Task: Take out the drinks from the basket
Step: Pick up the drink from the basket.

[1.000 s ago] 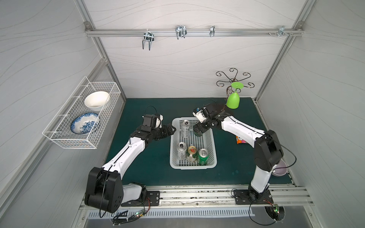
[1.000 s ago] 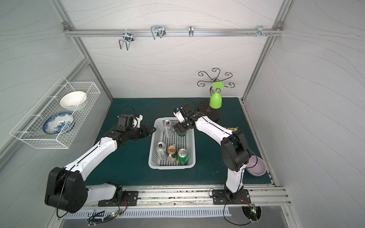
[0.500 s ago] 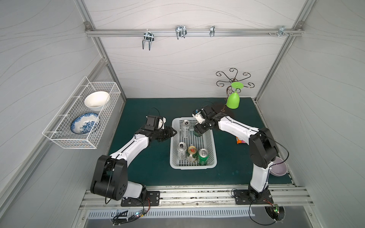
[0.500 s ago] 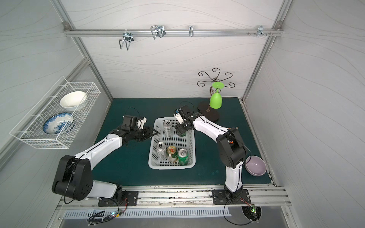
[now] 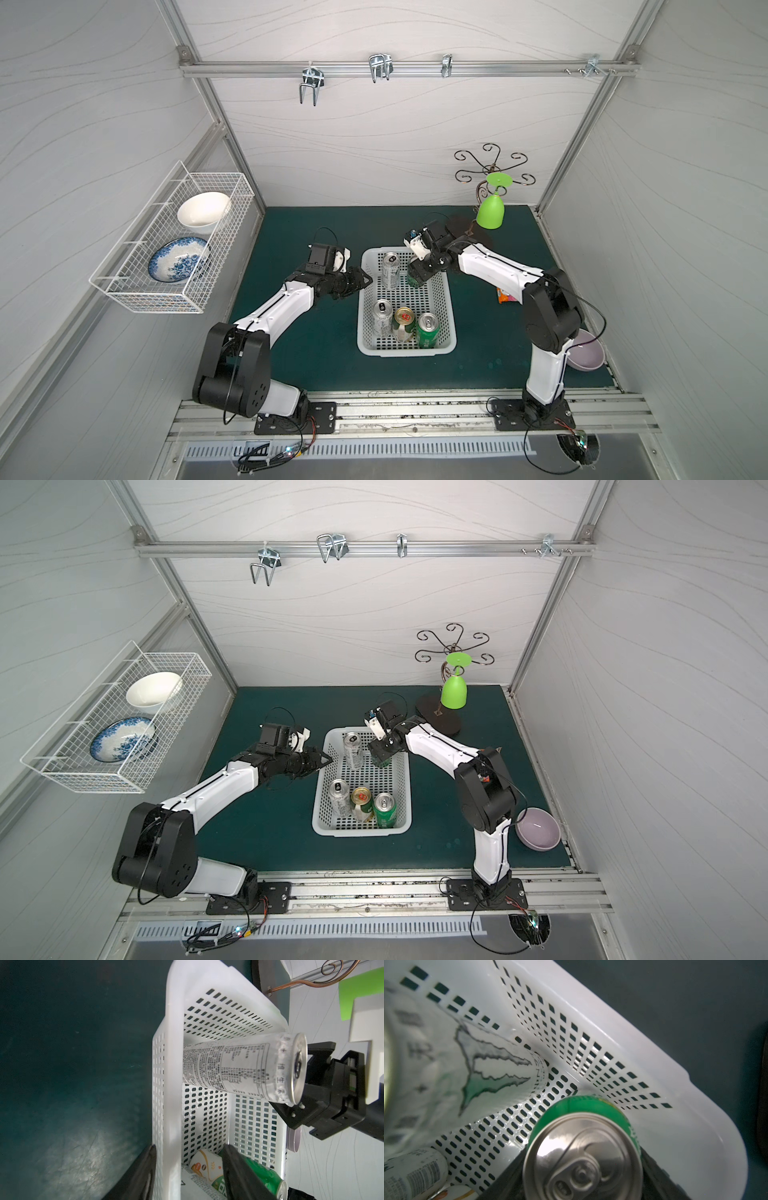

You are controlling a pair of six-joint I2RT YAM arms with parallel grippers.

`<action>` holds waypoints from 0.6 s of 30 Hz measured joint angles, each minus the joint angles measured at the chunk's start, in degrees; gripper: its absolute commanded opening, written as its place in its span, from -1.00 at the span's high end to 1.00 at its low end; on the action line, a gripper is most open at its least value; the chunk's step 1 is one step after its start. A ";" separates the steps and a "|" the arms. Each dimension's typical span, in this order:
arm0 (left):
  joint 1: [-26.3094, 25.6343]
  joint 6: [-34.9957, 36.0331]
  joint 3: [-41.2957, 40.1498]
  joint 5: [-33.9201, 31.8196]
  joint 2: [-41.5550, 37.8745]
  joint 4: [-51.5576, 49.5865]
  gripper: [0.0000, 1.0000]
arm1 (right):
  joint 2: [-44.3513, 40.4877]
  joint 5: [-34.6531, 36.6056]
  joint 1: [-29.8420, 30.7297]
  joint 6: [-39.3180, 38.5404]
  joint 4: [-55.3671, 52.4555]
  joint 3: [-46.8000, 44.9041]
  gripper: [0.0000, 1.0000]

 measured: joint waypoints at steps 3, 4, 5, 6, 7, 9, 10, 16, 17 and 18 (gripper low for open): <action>0.00 0.09 0.00 0.39 0.57 0.00 -0.08 | -1.27 -0.20 -0.50 0.00 -2.10 0.00 -0.27; 0.00 0.11 0.00 0.46 0.72 0.00 -0.07 | -1.90 -0.39 -0.68 0.02 -2.73 0.00 -0.27; 0.00 0.13 0.00 0.57 0.85 0.02 -0.08 | -2.84 -0.79 -1.07 0.02 -3.56 0.02 -0.26; 0.00 0.15 0.00 0.63 0.96 0.02 -0.08 | -3.76 -1.11 -1.51 0.02 -4.31 0.11 -0.26; 0.00 0.17 0.00 0.68 1.03 0.02 -0.07 | -4.74 -1.60 -2.05 0.04 -4.96 0.24 -0.26; 0.00 0.22 0.02 0.76 1.14 0.02 -0.05 | -7.10 -2.54 -3.43 0.02 -6.21 0.59 -0.26; 0.00 0.22 0.02 0.81 1.14 0.02 -0.04 | -8.33 -2.86 -4.13 0.04 -6.69 0.83 -0.26; 0.00 0.31 0.22 1.14 1.44 0.04 -0.01 | -16.68 -6.62 -9.42 0.02 -8.94 2.69 -0.26; 0.00 0.31 0.22 1.20 1.55 0.07 0.00 | -18.08 -7.32 -10.62 0.02 -9.31 3.13 -0.26; 0.00 0.31 0.22 1.27 1.62 0.07 0.00 | -19.26 -7.85 -11.78 0.04 -9.51 3.39 -0.26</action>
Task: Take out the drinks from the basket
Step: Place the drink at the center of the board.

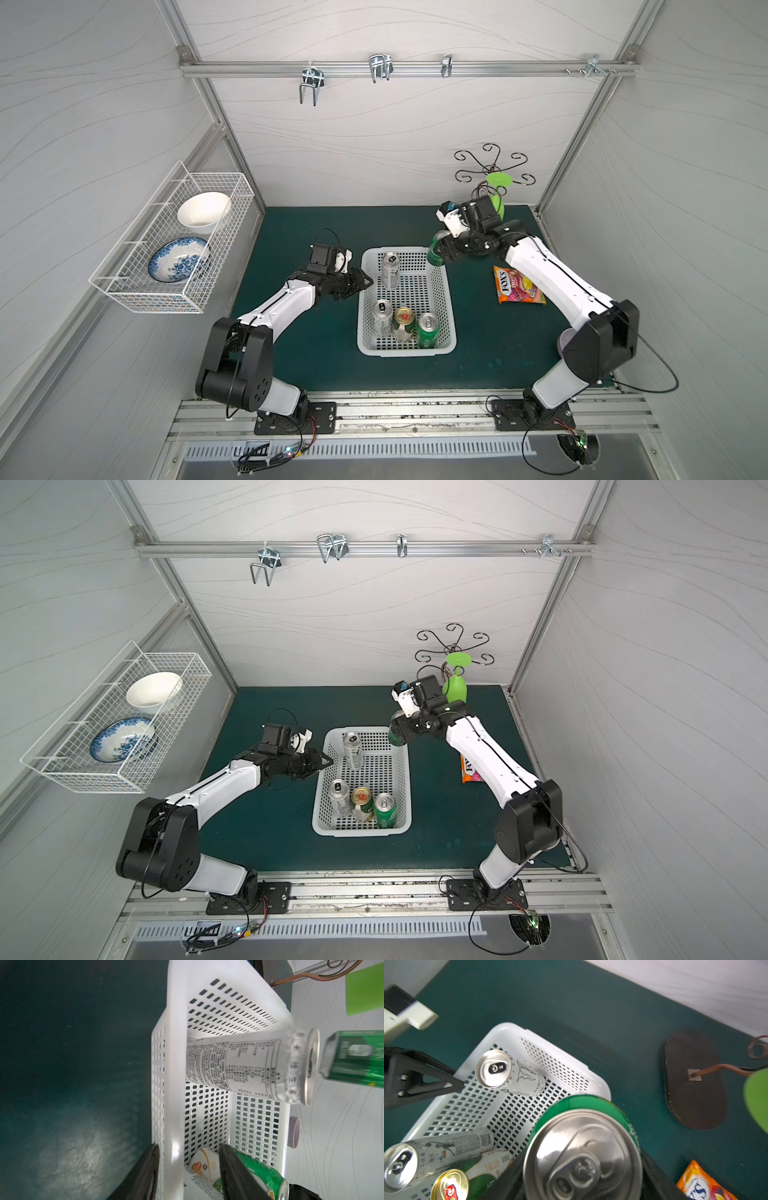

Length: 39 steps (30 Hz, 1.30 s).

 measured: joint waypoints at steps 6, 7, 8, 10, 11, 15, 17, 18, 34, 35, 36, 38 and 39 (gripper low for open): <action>0.00 0.00 0.02 0.44 0.20 -0.04 0.01 | -4.42 -0.96 -6.32 0.04 -1.16 0.55 -0.27; 0.00 0.00 0.02 0.52 0.20 -0.04 0.01 | -4.44 -0.83 -7.15 0.04 -1.29 0.48 -0.26; 0.00 0.00 0.02 0.61 0.20 -0.04 0.01 | -4.42 -0.63 -7.76 0.04 -1.27 0.15 -0.26; 0.00 0.00 0.02 0.66 0.20 -0.04 0.01 | -4.28 -0.37 -8.63 0.04 -1.29 -0.94 -0.26; 0.00 0.00 0.02 0.68 0.20 -0.04 0.03 | -4.15 -0.22 -8.92 0.07 -1.29 -1.62 -0.26; 0.00 -0.02 0.02 0.85 0.20 -0.04 0.06 | -2.89 0.28 -9.22 0.20 -0.98 -4.09 -0.25; 0.00 -0.02 0.02 0.92 0.20 -0.04 0.06 | -1.92 0.46 -9.22 0.28 -0.26 -5.40 -0.25; 0.00 -0.02 0.02 1.05 0.20 -0.04 0.07 | -1.36 0.61 -9.22 0.39 0.20 -6.05 -0.25; 0.00 -0.13 0.02 1.92 0.20 0.31 0.10 | 9.86 3.37 -8.37 1.09 10.36 -10.71 -0.25; 0.00 -0.13 0.02 1.92 0.20 0.31 0.10 | 10.36 3.37 -8.20 1.11 10.91 -10.71 -0.25; 0.00 -0.13 0.02 1.92 0.20 0.31 0.10 | 10.78 3.37 -8.04 1.11 11.37 -10.71 -0.25; 0.00 -0.11 0.02 1.92 0.20 0.28 0.10 | 11.63 3.37 -7.69 1.09 12.22 -10.69 -0.26; 0.00 -0.11 0.02 1.92 0.20 0.28 0.10 | 12.02 3.41 -7.54 1.11 12.50 -10.69 -0.26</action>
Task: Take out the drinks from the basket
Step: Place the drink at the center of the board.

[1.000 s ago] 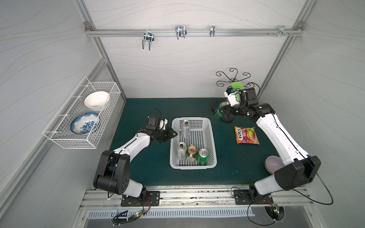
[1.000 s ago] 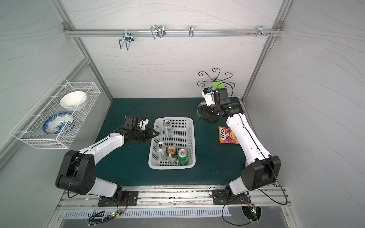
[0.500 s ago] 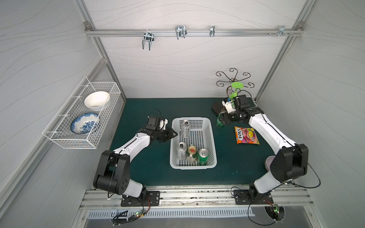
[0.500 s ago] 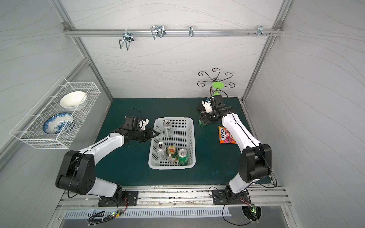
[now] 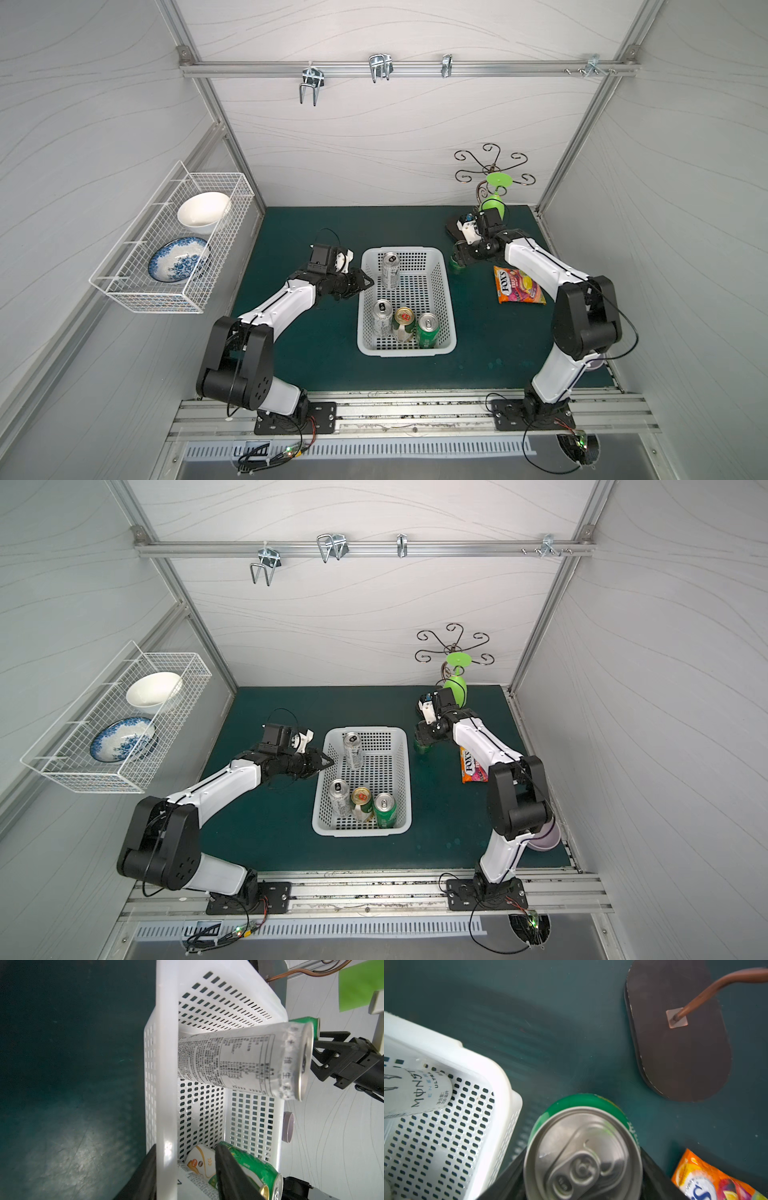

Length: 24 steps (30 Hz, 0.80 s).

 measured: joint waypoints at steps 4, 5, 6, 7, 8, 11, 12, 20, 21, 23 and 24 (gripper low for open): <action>0.00 0.02 0.00 0.00 0.00 -0.02 0.10 | 1.99 0.15 0.46 -0.07 1.05 0.00 -0.28; 0.00 0.02 0.00 0.00 0.00 0.00 0.10 | 2.60 0.20 0.59 -0.11 1.27 0.00 -0.29; 0.00 0.02 0.00 0.00 0.00 -0.02 0.10 | 3.10 0.28 0.68 -0.15 1.40 0.00 -0.30; 0.00 0.04 0.00 0.00 0.00 -0.02 0.10 | 3.54 0.37 0.85 -0.33 1.75 0.02 -0.32; 0.00 0.04 0.00 0.00 0.00 -0.02 0.10 | 3.54 0.63 0.94 -0.46 1.99 0.22 -0.34; 0.00 0.04 0.00 -0.02 0.00 -0.04 0.10 | 3.78 0.90 1.01 -0.70 2.49 0.28 -0.46; 0.00 0.04 0.00 -0.02 -0.02 -0.04 0.10 | 3.93 0.98 1.07 -0.85 2.45 0.28 -0.52; 0.00 0.07 0.00 -0.04 -0.09 -0.09 0.07 | 3.93 1.29 1.18 -1.49 3.45 0.44 -0.96; 0.00 0.07 0.00 -0.04 -0.09 -0.09 0.07 | 3.89 1.36 1.18 -1.46 3.41 0.44 -0.98; 0.00 0.07 0.00 -0.04 -0.17 -0.09 0.06 | 3.52 1.51 1.18 -1.51 3.28 0.44 -0.98; 0.00 0.09 0.00 -0.04 -0.20 -0.11 0.05 | 3.23 1.57 1.18 -1.51 3.17 0.44 -0.98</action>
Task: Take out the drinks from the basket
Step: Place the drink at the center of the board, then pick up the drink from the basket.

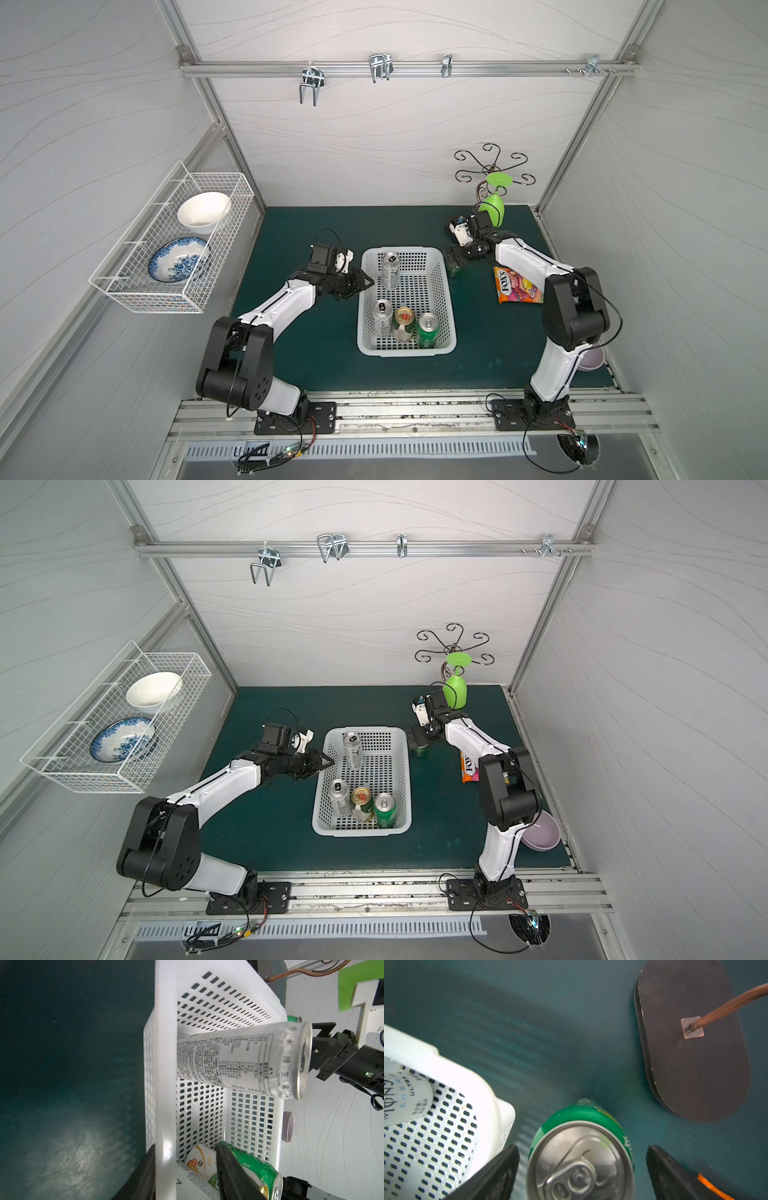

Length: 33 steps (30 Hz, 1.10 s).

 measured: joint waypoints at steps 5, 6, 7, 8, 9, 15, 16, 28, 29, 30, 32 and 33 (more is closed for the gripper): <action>0.00 0.07 0.00 -0.59 -0.66 -0.22 -0.01 | -5.11 0.22 0.00 0.02 -1.60 0.00 -0.98; 0.00 0.09 0.00 -0.94 -0.98 -0.39 -0.01 | -6.67 0.02 0.00 0.07 -1.90 0.00 -0.98; 0.00 0.07 -0.02 -1.25 -1.38 -0.48 -0.03 | -8.48 -0.24 0.00 0.11 -2.23 0.00 -0.98; 0.00 0.09 -0.02 -1.49 -1.77 -0.48 -0.04 | -10.27 -0.57 0.07 0.17 -2.54 0.00 -0.98; 0.00 0.07 -0.02 -1.79 -2.12 -0.59 -0.06 | -12.35 -0.90 0.20 0.35 -2.89 -0.02 -0.98; 0.00 0.04 -0.15 -2.56 -3.56 -1.31 -0.08 | -24.00 -2.23 4.00 1.46 -5.46 -0.07 -0.98; 0.02 0.04 -0.24 -2.58 -3.87 -1.40 -0.08 | -25.73 -2.32 5.22 1.64 -6.19 -0.09 -0.98; 0.04 0.00 -4.35 -1.84 -10.62 -1.90 -0.10 | -37.00 -1.20 21.99 4.33 -17.99 -4.15 -0.98; 0.04 0.00 -4.68 -1.68 -11.04 -1.88 -0.10 | -37.22 -0.83 23.04 4.66 -18.82 -4.81 -0.98; 0.04 0.00 -5.11 -1.49 -11.43 -1.88 -0.09 | -37.31 -0.35 24.41 5.11 -19.76 -5.55 -0.98; 0.04 -0.02 -6.10 -1.25 -11.91 -1.84 -0.08 | -37.31 0.55 26.88 5.97 -20.94 -7.15 -0.98; 0.07 -0.02 -6.62 -1.25 -12.11 -1.84 -0.07 | -37.27 1.05 28.13 6.45 -21.40 -8.02 -0.98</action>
